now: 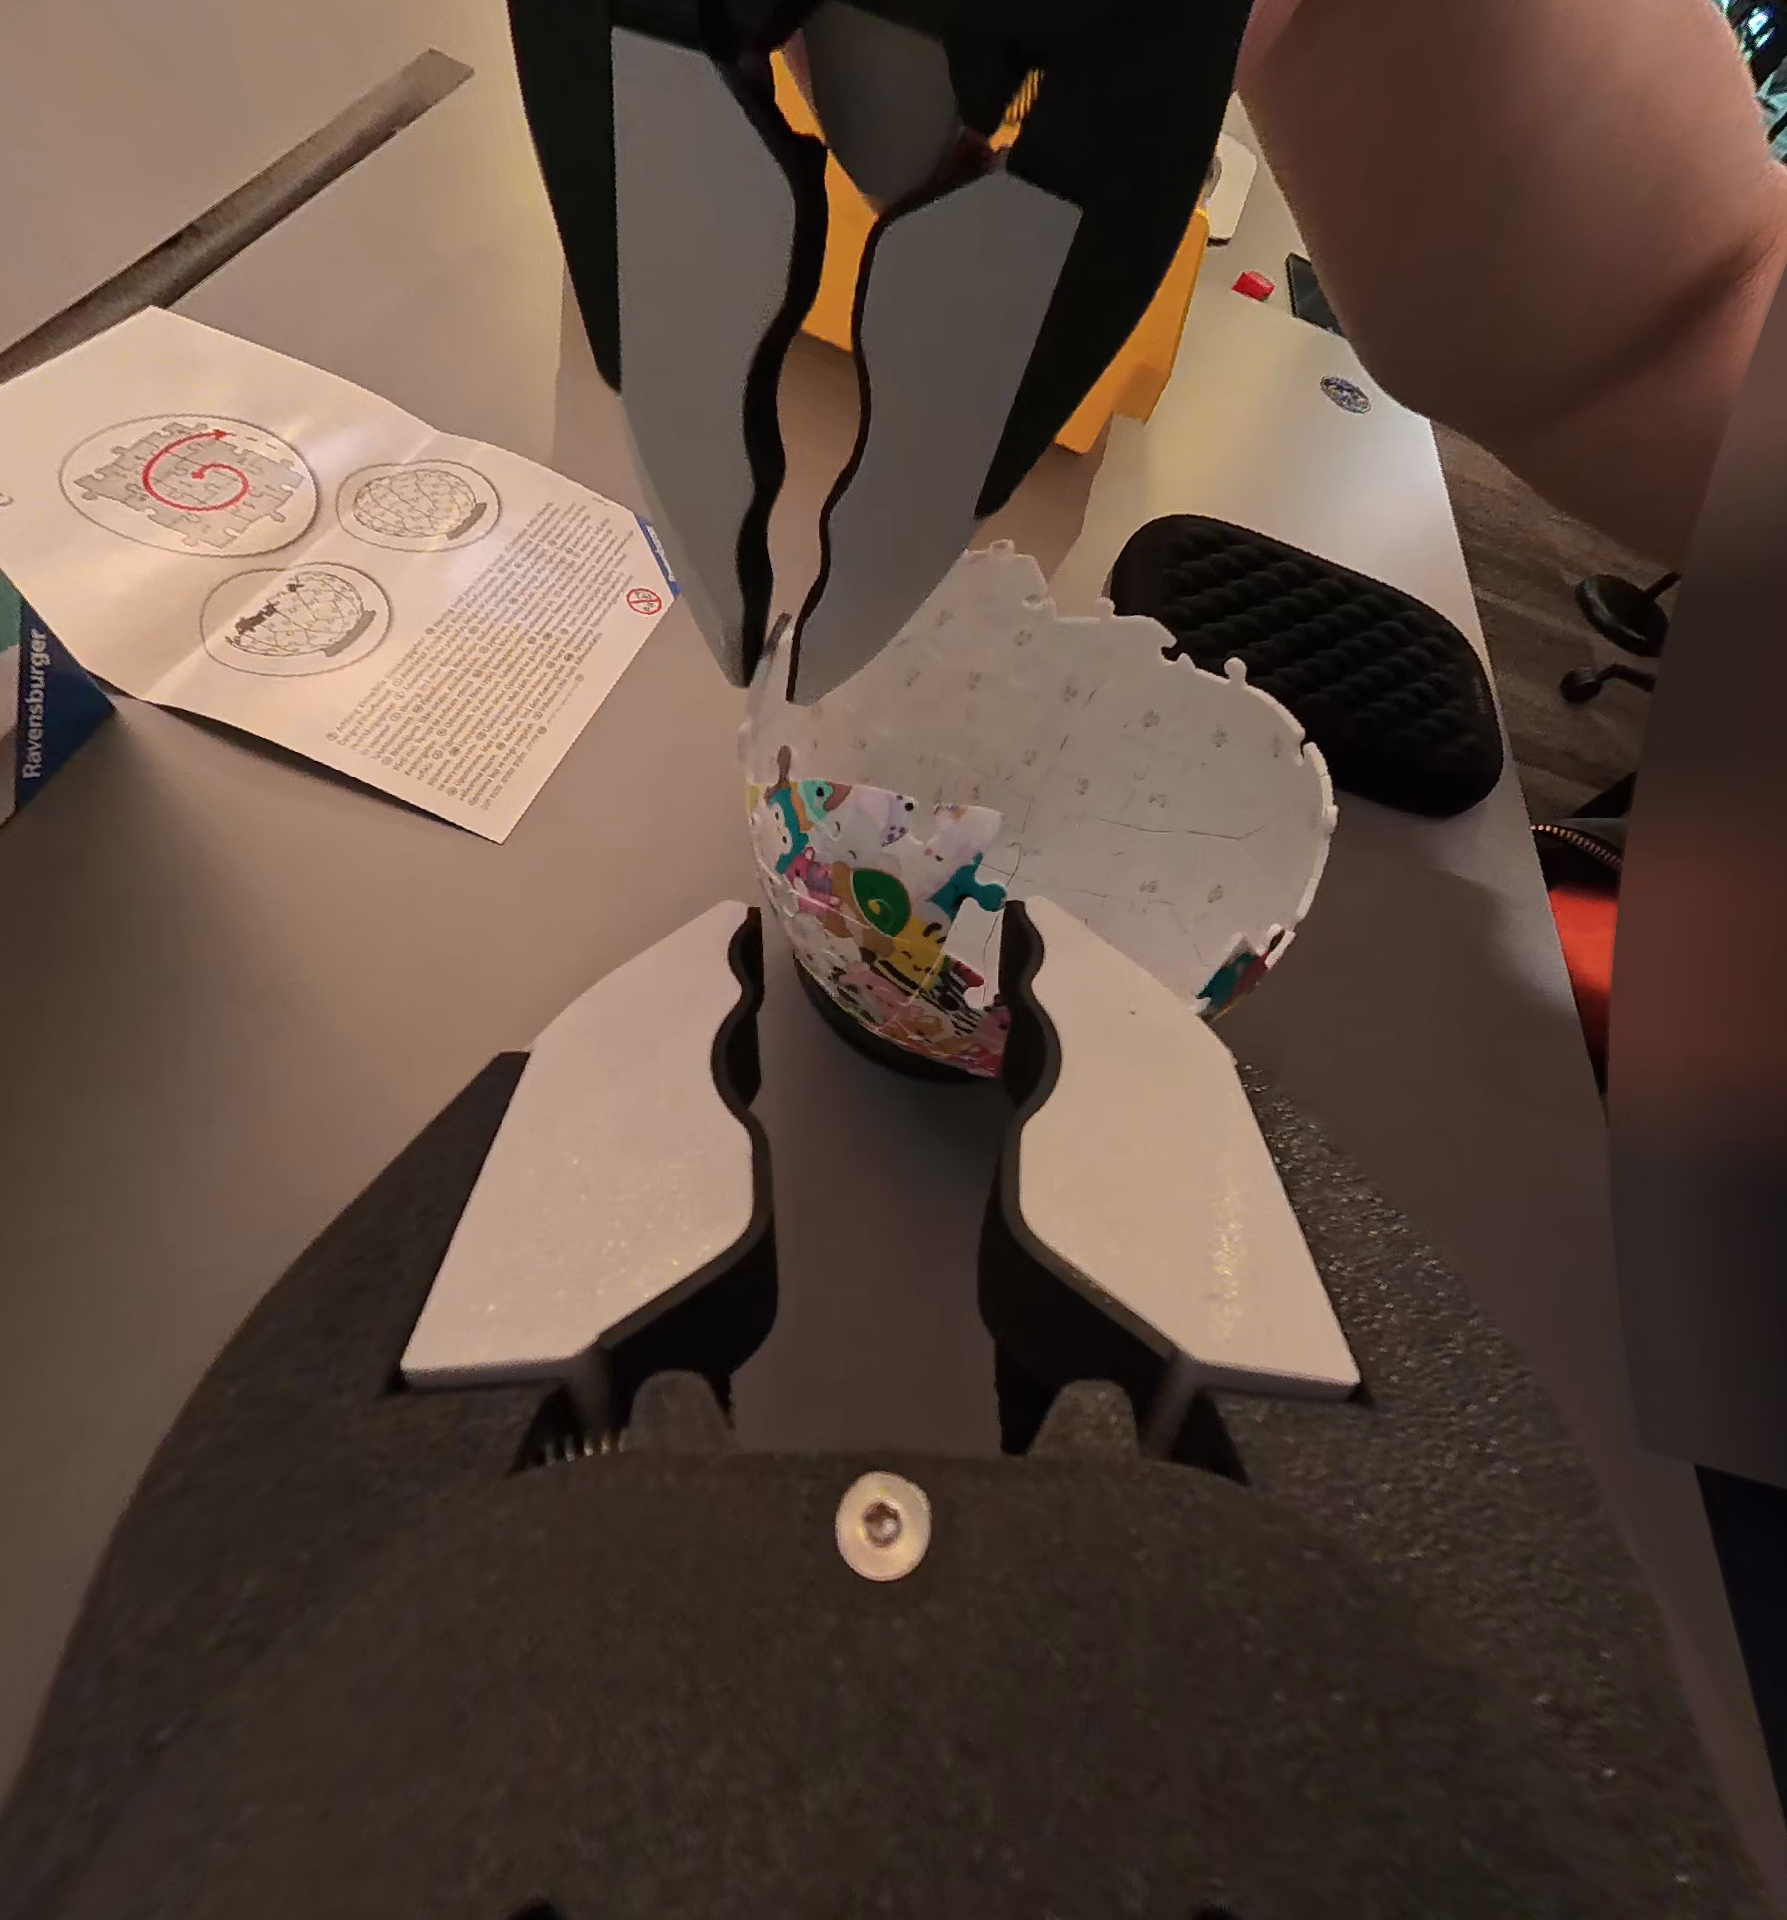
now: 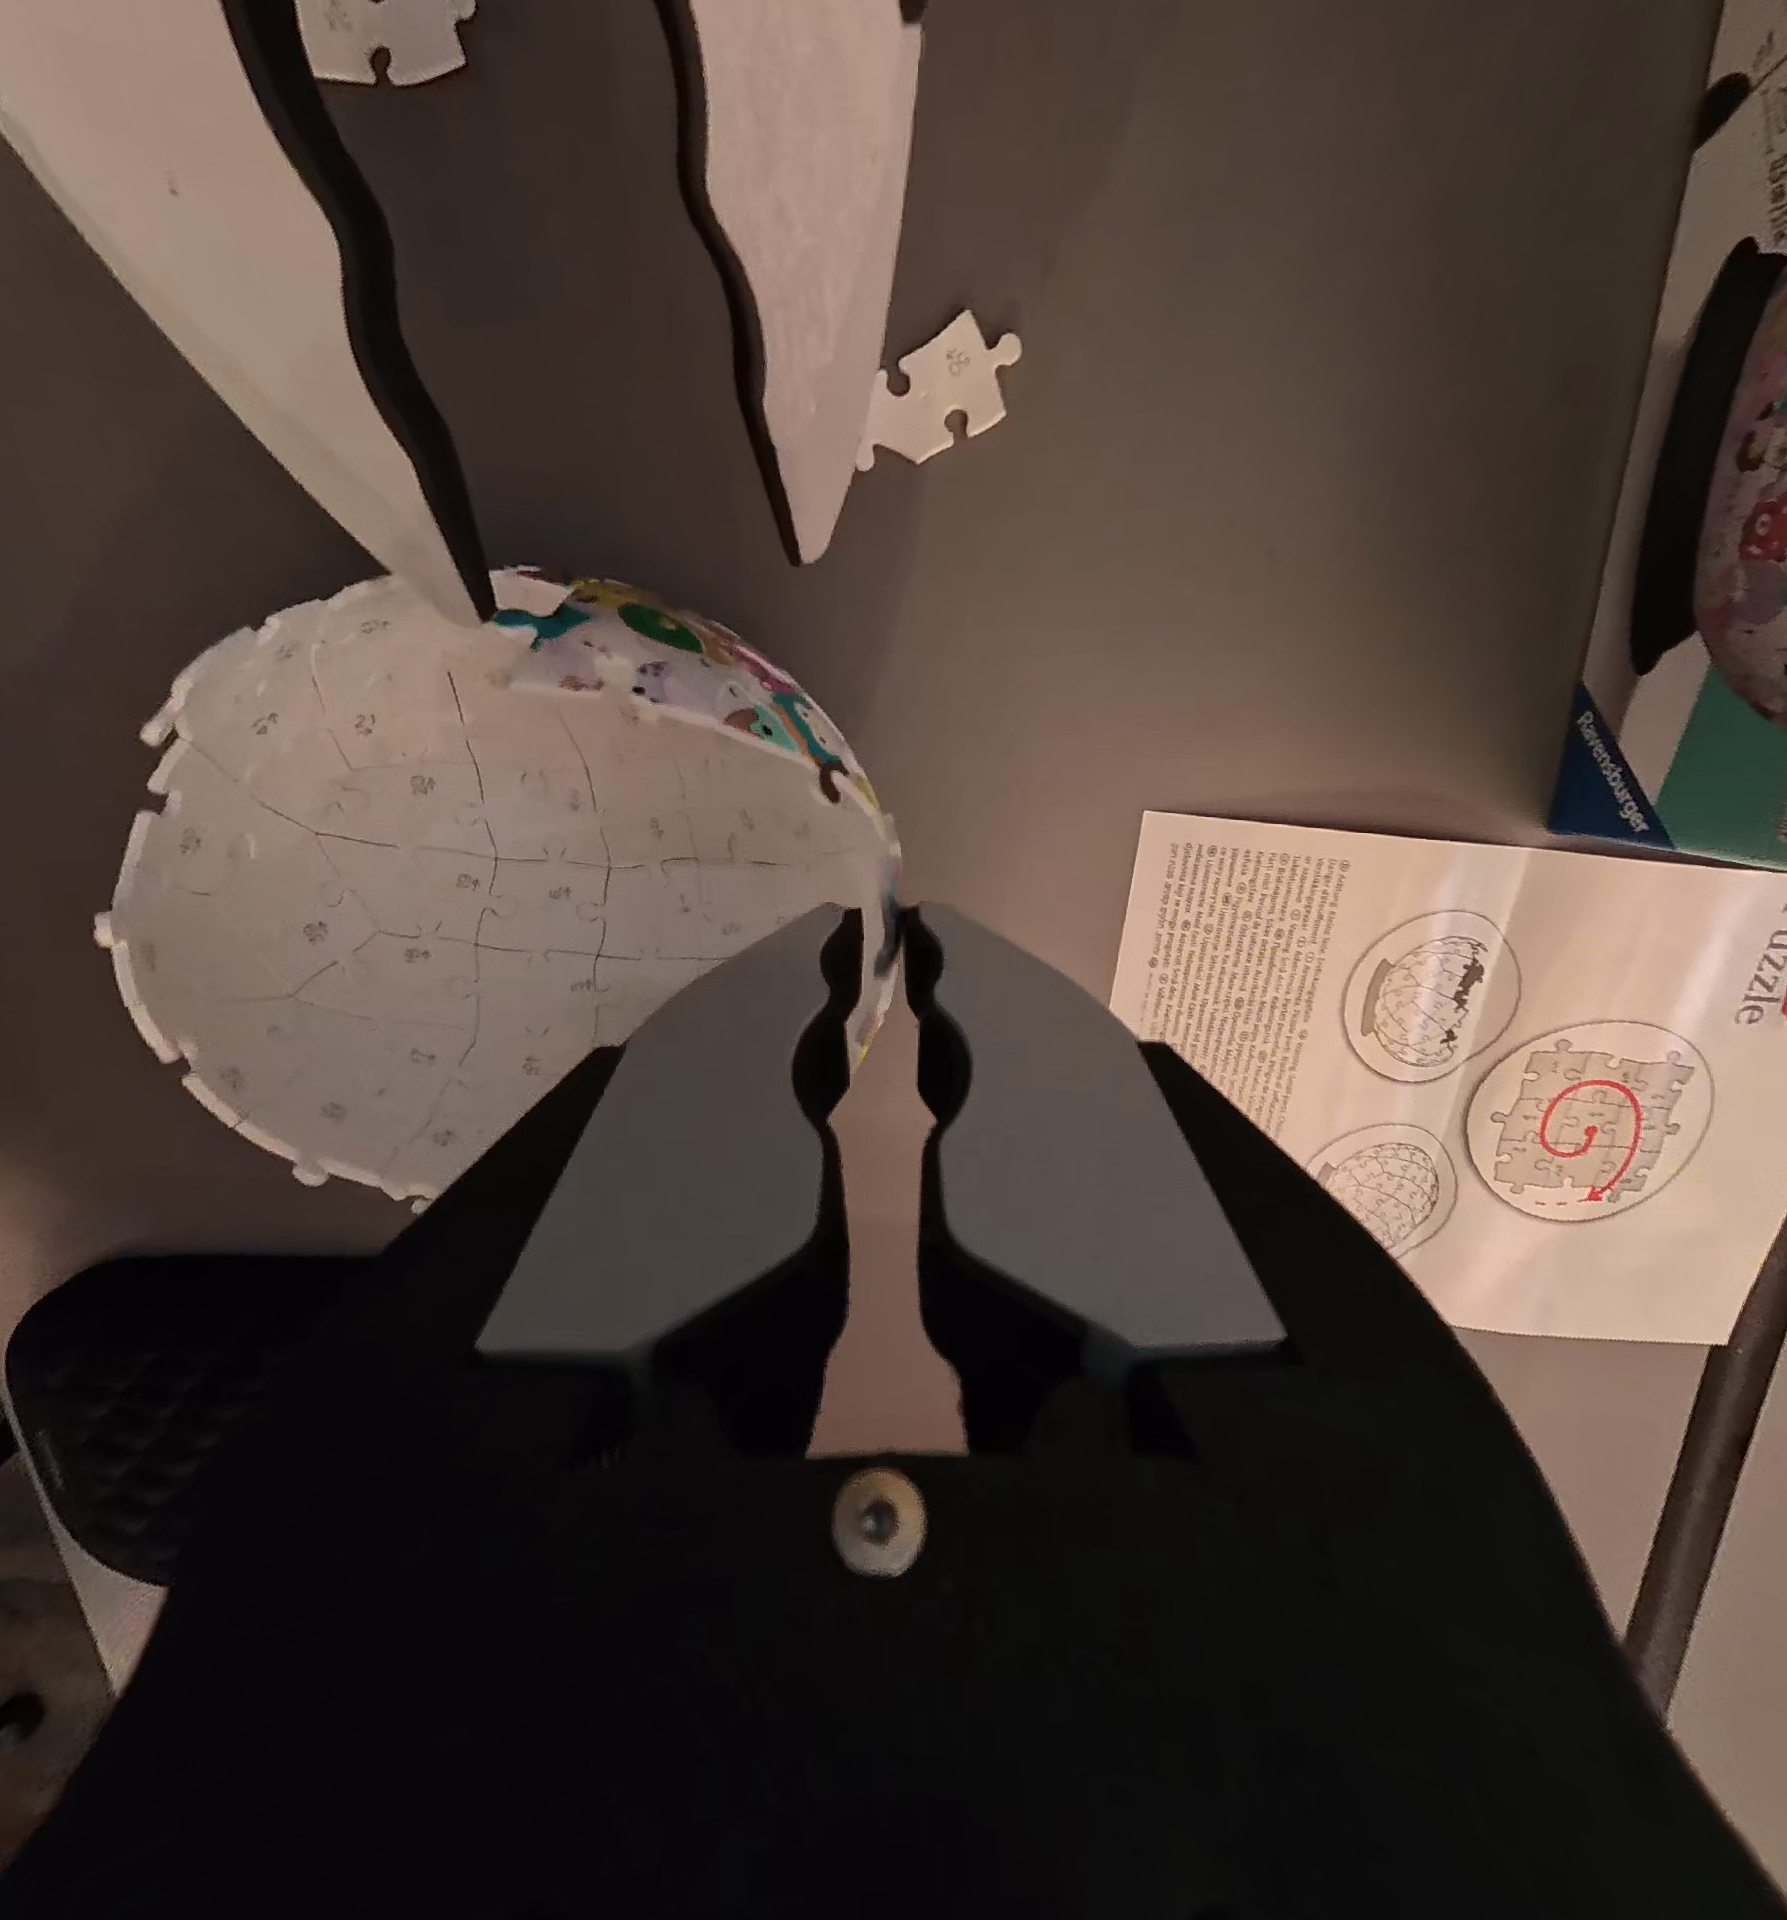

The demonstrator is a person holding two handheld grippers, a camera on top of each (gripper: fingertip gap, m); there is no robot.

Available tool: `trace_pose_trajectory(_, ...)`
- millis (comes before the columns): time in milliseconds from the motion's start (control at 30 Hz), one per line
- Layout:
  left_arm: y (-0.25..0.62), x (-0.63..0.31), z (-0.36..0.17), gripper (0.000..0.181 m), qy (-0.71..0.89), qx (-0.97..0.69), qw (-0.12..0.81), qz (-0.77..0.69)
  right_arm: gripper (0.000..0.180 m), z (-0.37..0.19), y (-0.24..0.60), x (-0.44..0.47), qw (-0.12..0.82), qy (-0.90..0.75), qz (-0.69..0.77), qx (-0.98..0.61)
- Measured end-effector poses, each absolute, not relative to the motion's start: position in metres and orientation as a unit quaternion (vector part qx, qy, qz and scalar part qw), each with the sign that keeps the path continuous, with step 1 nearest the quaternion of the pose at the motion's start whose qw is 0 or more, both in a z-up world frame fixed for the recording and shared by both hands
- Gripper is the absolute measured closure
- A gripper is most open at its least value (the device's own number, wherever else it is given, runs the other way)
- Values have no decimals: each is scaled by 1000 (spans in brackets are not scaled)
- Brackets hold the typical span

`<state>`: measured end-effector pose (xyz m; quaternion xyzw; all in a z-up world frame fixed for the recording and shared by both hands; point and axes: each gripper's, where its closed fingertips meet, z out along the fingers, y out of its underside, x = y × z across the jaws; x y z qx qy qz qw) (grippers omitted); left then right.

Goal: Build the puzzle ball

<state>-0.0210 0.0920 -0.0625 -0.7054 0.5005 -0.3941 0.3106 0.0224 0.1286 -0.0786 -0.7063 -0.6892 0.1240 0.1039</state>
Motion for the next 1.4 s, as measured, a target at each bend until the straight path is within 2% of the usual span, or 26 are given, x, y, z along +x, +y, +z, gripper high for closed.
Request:
trace_pose_trajectory(267,90,-19,-68,139,512,-705,304,-385,172,-81,129,22,104,-698,109,-700)
trace_pose_trajectory(667,88,-15,-70,142,521,-704,301,-377,155,-85,132,20,64,-745,44,-663)
trace_pose_trajectory(1400,87,-8,-70,144,526,-699,296,-384,156,-98,137,19,-48,-779,3,-625)
